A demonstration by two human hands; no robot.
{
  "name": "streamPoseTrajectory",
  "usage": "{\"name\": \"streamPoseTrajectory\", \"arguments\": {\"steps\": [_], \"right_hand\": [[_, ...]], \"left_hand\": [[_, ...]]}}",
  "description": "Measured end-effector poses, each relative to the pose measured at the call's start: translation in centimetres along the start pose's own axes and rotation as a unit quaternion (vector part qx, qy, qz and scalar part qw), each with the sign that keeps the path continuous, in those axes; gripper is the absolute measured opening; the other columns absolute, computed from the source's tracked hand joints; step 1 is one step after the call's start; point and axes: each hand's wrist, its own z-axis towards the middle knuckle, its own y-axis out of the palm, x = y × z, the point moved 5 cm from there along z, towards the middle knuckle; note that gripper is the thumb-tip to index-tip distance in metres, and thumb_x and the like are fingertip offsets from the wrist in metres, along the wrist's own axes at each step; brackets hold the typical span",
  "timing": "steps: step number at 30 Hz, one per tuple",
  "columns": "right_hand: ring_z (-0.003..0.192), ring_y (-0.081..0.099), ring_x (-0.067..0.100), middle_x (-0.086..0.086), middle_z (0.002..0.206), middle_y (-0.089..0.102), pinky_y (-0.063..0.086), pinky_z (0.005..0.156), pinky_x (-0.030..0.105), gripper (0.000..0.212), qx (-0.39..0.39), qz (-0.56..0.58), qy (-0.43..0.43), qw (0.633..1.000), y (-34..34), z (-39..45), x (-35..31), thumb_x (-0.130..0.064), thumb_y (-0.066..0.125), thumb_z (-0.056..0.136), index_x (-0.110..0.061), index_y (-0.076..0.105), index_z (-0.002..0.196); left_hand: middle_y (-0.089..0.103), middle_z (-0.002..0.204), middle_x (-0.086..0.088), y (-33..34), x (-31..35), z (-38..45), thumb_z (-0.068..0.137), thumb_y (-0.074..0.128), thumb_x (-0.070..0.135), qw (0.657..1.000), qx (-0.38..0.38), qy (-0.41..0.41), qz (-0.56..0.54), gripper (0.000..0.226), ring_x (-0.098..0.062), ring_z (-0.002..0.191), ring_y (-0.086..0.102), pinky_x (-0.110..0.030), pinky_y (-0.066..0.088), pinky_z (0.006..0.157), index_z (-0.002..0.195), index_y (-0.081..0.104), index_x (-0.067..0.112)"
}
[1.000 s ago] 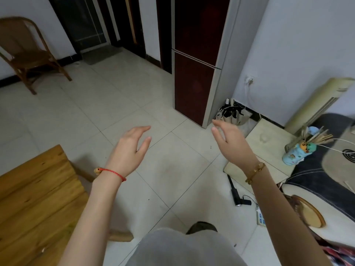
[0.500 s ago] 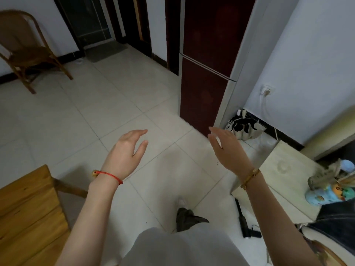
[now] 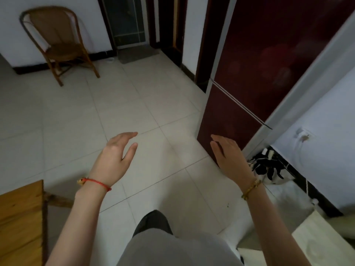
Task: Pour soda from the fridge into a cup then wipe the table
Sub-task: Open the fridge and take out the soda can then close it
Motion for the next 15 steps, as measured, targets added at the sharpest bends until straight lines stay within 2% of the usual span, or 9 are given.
{"name": "streamPoseTrajectory", "arguments": {"steps": [3, 7, 12, 15], "right_hand": [[0.132, 0.043, 0.020, 0.002, 0.140, 0.054, 0.032, 0.114, 0.038, 0.046, -0.020, 0.001, -0.010, 1.000, 1.6, 4.7, 0.0, -0.039, 0.036, 0.102, -0.016, 0.051, 0.139], [0.132, 0.045, 0.021, 0.004, 0.138, 0.056, 0.034, 0.114, 0.042, 0.048, -0.031, 0.012, -0.015, 0.999, 3.7, 11.3, -0.1, -0.041, 0.036, 0.101, -0.016, 0.051, 0.138], [0.128, 0.050, 0.021, 0.002, 0.135, 0.059, 0.039, 0.110, 0.044, 0.074, -0.021, 0.026, -0.021, 0.999, 5.1, 20.2, -1.4, -0.062, 0.020, 0.091, -0.014, 0.055, 0.135], [0.128, 0.050, 0.021, 0.003, 0.136, 0.058, 0.038, 0.111, 0.043, 0.077, -0.009, 0.040, -0.013, 0.999, 5.1, 26.5, -2.6, -0.063, 0.018, 0.089, -0.013, 0.054, 0.136]], "left_hand": [[0.059, 0.132, -0.005, 1.0, -1.8, 3.7, 0.099, 0.049, 0.026, 1.000, 0.002, -0.017, 0.012, 0.036, -0.022, 0.126, 0.050, -0.018, 0.029, 0.104, 0.133, 0.056, 0.014], [0.059, 0.133, -0.006, 2.4, -4.3, 10.1, 0.099, 0.050, 0.026, 1.000, -0.003, -0.019, 0.017, 0.037, -0.023, 0.127, 0.050, -0.021, 0.030, 0.106, 0.133, 0.056, 0.014], [0.060, 0.132, -0.006, 2.5, -6.8, 19.5, 0.100, 0.050, 0.027, 1.000, -0.009, -0.003, 0.020, 0.036, -0.023, 0.127, 0.050, -0.021, 0.030, 0.107, 0.133, 0.056, 0.014], [0.060, 0.132, -0.004, 1.8, -8.0, 26.4, 0.097, 0.043, 0.037, 0.999, -0.018, 0.017, 0.022, 0.044, -0.021, 0.126, 0.051, -0.021, 0.031, 0.107, 0.133, 0.056, 0.015]]}}
